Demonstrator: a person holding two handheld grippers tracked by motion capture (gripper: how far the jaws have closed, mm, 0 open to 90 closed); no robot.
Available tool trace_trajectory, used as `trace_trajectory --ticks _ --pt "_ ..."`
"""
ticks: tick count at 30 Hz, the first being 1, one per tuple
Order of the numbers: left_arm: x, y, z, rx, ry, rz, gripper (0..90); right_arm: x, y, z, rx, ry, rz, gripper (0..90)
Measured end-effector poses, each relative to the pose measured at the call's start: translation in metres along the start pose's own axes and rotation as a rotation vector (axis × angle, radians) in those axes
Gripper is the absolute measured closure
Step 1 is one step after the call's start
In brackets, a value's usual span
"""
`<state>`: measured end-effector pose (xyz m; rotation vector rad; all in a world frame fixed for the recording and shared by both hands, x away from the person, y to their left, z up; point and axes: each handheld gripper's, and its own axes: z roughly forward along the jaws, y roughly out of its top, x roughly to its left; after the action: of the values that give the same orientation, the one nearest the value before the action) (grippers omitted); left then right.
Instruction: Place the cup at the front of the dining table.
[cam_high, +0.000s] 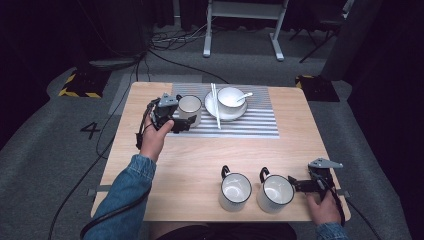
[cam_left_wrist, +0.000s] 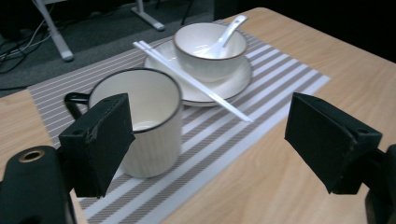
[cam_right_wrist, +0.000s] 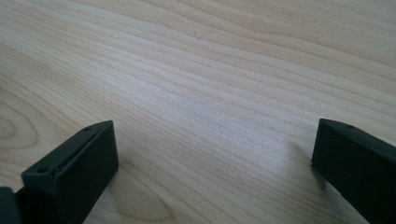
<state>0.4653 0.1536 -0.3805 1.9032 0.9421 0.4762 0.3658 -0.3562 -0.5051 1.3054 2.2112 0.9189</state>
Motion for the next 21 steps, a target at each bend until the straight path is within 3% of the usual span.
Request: trace_trajectory --ticks 1,3,6,7,9,14,19,21 --pt "-0.010 0.001 -0.007 -0.006 -0.014 0.014 15.5 0.000 0.000 0.000 0.000 0.000 0.000 0.6" --pt "-0.018 0.002 -0.013 -0.006 -0.014 0.042 15.5 0.000 0.000 0.000 0.001 0.000 0.001 0.6" --pt "-0.025 0.001 -0.019 -0.002 -0.006 0.045 15.5 0.000 0.000 0.000 0.000 0.001 0.001 0.7" --pt "-0.033 0.000 -0.024 0.005 0.000 0.027 15.5 0.000 0.000 0.000 0.000 0.000 0.001 0.6" --pt "-0.038 -0.002 -0.031 0.010 0.016 0.051 15.6 0.000 0.000 0.000 -0.001 0.001 0.002 0.6" --pt "-0.046 -0.015 -0.047 0.033 0.006 0.040 15.6 0.000 0.000 0.000 -0.001 0.001 0.002 0.6" --pt "-0.052 -0.029 -0.070 0.045 0.081 0.072 15.5 0.000 0.000 0.000 0.000 0.000 0.000 0.6" --pt "-0.055 -0.032 -0.074 0.038 0.084 0.075 15.5 0.000 0.000 0.000 0.000 0.000 0.000 0.6"
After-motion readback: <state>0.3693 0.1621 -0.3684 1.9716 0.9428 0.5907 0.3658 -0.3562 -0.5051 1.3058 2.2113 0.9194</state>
